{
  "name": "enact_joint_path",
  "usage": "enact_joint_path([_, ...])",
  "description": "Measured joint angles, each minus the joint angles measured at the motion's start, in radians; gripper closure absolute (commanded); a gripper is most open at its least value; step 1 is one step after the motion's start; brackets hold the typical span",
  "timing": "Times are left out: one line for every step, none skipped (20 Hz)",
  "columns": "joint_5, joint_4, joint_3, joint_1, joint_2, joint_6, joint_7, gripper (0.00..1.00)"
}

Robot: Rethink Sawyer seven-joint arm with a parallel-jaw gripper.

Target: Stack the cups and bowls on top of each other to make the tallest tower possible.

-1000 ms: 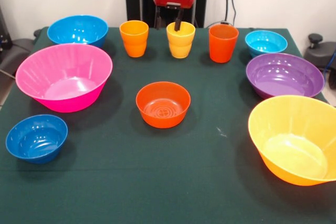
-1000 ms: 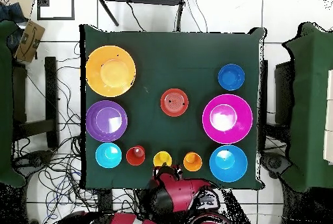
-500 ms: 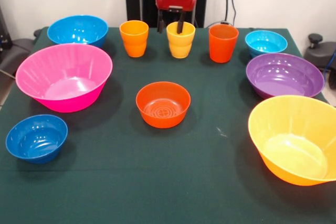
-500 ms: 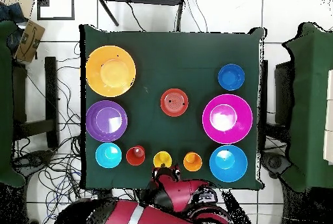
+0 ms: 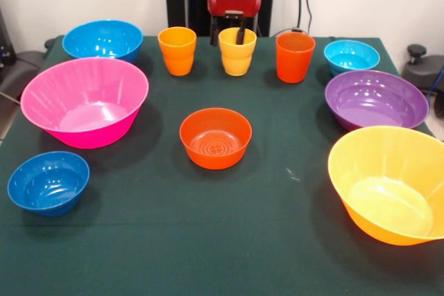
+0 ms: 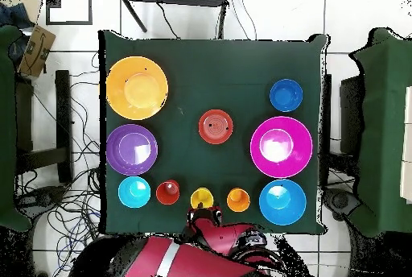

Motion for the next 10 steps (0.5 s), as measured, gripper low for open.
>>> enact_joint_path([-0.002, 0.000, 0.000, 0.000, 0.002, -0.004, 0.000, 0.00])
enact_joint_path([-0.008, 0.000, 0.000, 0.000, 0.006, -0.010, 0.000, 1.00])
enact_joint_path([-0.010, 0.000, 0.000, -0.001, 0.006, -0.011, 0.000, 1.00])
enact_joint_path([-0.011, 0.000, 0.000, -0.001, 0.006, -0.012, 0.000, 1.00])
enact_joint_path([-0.013, 0.000, 0.000, -0.001, 0.006, -0.013, 0.000, 1.00])
enact_joint_path([-0.019, 0.002, 0.000, -0.001, 0.003, -0.017, 0.000, 1.00])
enact_joint_path([-0.026, 0.004, 0.001, -0.001, -0.001, -0.021, 0.000, 1.00])
enact_joint_path([-0.033, 0.004, 0.001, -0.002, -0.003, -0.025, 0.000, 1.00])
enact_joint_path([-0.039, 0.003, 0.002, -0.003, -0.006, -0.026, 0.000, 1.00])
enact_joint_path([-0.046, 0.004, 0.004, -0.006, -0.011, -0.025, 0.000, 1.00])
